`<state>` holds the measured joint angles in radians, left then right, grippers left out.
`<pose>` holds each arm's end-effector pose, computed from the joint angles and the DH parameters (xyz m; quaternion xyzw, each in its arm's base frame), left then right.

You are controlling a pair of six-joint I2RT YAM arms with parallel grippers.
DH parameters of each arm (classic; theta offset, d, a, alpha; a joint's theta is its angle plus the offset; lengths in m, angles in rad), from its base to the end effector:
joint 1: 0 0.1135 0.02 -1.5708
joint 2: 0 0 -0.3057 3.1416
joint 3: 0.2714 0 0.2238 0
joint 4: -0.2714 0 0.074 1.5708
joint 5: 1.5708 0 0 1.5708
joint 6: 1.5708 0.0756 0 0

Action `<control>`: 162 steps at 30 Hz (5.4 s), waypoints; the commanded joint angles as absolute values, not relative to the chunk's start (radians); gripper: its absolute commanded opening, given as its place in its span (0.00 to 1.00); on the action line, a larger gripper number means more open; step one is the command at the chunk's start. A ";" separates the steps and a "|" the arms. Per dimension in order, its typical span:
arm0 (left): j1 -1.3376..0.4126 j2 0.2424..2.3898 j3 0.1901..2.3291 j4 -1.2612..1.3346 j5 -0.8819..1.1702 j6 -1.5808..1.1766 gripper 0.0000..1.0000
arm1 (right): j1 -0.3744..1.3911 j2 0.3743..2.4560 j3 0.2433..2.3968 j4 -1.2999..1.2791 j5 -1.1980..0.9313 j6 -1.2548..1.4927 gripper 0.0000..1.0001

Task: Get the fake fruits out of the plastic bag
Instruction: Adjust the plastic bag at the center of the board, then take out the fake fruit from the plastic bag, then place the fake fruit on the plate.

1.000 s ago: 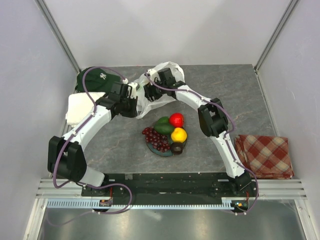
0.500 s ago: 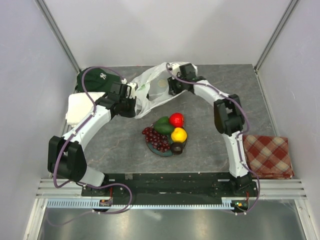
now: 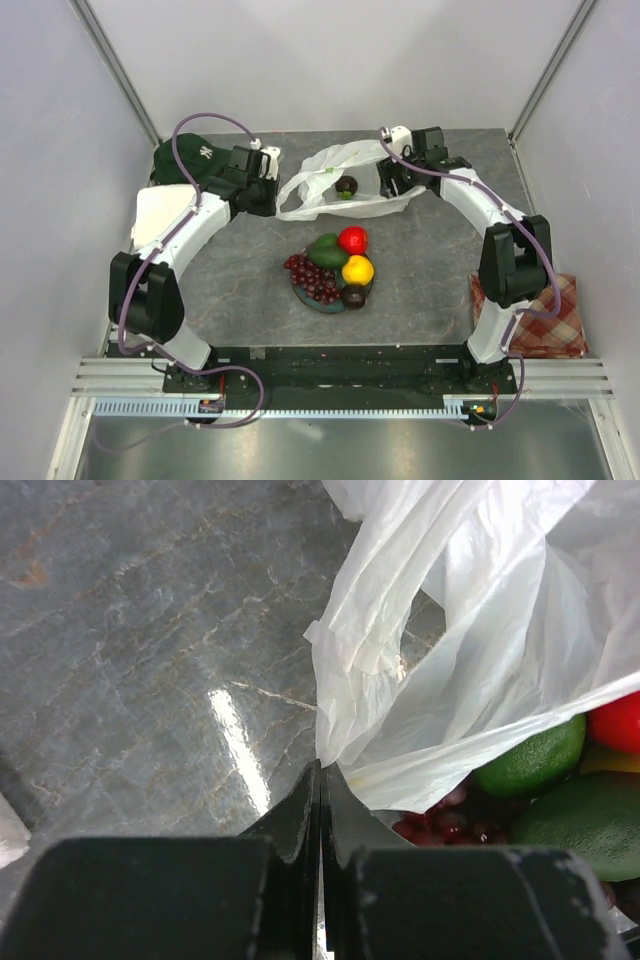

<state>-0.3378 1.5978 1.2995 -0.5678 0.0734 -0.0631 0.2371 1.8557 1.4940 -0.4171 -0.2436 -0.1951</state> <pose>0.3272 -0.1208 0.2993 0.1410 0.9274 -0.1024 0.3311 0.4173 0.1196 0.2832 -0.2421 0.8844 0.1201 0.3804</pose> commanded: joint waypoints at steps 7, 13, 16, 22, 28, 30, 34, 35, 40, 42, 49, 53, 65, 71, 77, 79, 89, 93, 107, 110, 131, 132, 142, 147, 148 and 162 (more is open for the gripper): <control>-0.330 1.663 1.368 -0.580 0.017 -0.043 0.02 | 0.383 2.008 1.699 -0.451 -0.341 -0.258 0.87; -0.339 1.666 1.356 -0.581 0.048 -0.046 0.02 | 0.419 2.192 1.862 -0.456 -0.247 -0.216 0.98; -0.339 1.661 1.356 -0.581 0.049 -0.046 0.02 | 0.425 2.217 1.873 -0.457 -0.204 -0.209 0.98; -0.339 1.663 1.353 -0.581 0.054 -0.052 0.02 | 0.433 2.262 1.897 -0.425 -0.173 -0.192 0.96; -0.341 1.670 1.365 -0.583 0.061 -0.051 0.02 | 0.440 2.310 1.976 -0.420 -0.198 -0.183 0.96; -0.341 1.674 1.368 -0.581 0.060 -0.052 0.02 | 0.440 2.324 1.982 -0.422 -0.195 -0.180 0.96; -0.342 1.672 1.367 -0.581 0.067 -0.054 0.02 | 0.440 2.353 1.993 -0.423 -0.161 -0.160 0.98; -0.342 1.672 1.367 -0.583 0.067 -0.054 0.02 | 0.440 2.359 1.994 -0.423 -0.152 -0.158 0.98; -0.345 1.667 1.365 -0.584 0.068 -0.048 0.02 | 0.440 2.388 2.016 -0.410 -0.132 -0.147 0.93; -0.347 1.669 1.361 -0.584 0.067 -0.048 0.02 | 0.440 2.388 2.025 -0.407 -0.133 -0.153 0.89; -0.348 1.678 1.364 -0.584 0.069 -0.048 0.02 | 0.437 2.329 2.020 -0.397 -0.162 -0.173 0.68; -0.348 1.687 1.373 -0.584 0.072 -0.051 0.02 | 0.437 2.274 1.990 -0.399 -0.178 -0.170 0.58; -0.350 1.707 1.436 -0.580 0.081 -0.055 0.02 | 0.425 1.904 1.726 -0.486 -0.256 -0.219 0.45; -0.348 1.690 1.479 -0.549 0.084 -0.040 0.01 | 0.428 1.657 1.520 -0.541 -0.356 -0.264 0.47; -0.348 1.669 1.549 -0.558 0.233 -0.046 0.02 | 0.459 1.643 1.473 -0.585 -0.618 -0.223 0.50; -0.348 1.649 1.577 -0.560 0.276 -0.066 0.02 | 0.469 1.658 1.514 -0.583 -0.669 -0.170 0.51; -0.333 1.710 1.790 -0.538 0.313 -0.215 0.02 | 0.535 1.750 1.815 -0.777 -0.620 -0.228 0.52; -0.313 1.704 1.824 -0.532 0.200 -0.251 0.02 | 0.577 1.616 1.679 -0.825 -0.527 -0.296 0.52; -0.281 1.649 1.738 -0.522 0.183 -0.215 0.02 | 0.876 1.393 1.333 -0.934 -0.218 -0.688 0.52; -0.276 1.637 1.720 -0.520 0.182 -0.212 0.02 | 0.945 1.416 1.318 -0.934 -0.164 -0.759 0.52; -0.268 1.588 1.652 -0.518 0.209 -0.212 0.02 | 1.039 1.591 1.287 -0.861 0.018 -0.834 0.53; -0.268 1.585 1.651 -0.517 0.207 -0.210 0.02 | 1.035 1.603 1.289 -0.853 0.023 -0.833 0.53; -0.268 1.583 1.632 -0.509 0.219 -0.215 0.02 | 0.994 1.638 1.328 -0.851 0.034 -0.844 0.53; -0.268 1.588 1.635 -0.508 0.238 -0.219 0.02 | 0.989 1.644 1.347 -0.853 0.022 -0.819 0.53; -0.268 1.589 1.637 -0.508 0.241 -0.221 0.02 | 0.989 1.644 1.350 -0.853 0.018 -0.815 0.53; -0.268 1.595 1.638 -0.502 0.268 -0.229 0.02 | 0.989 1.655 1.338 -0.853 0.086 -0.787 0.98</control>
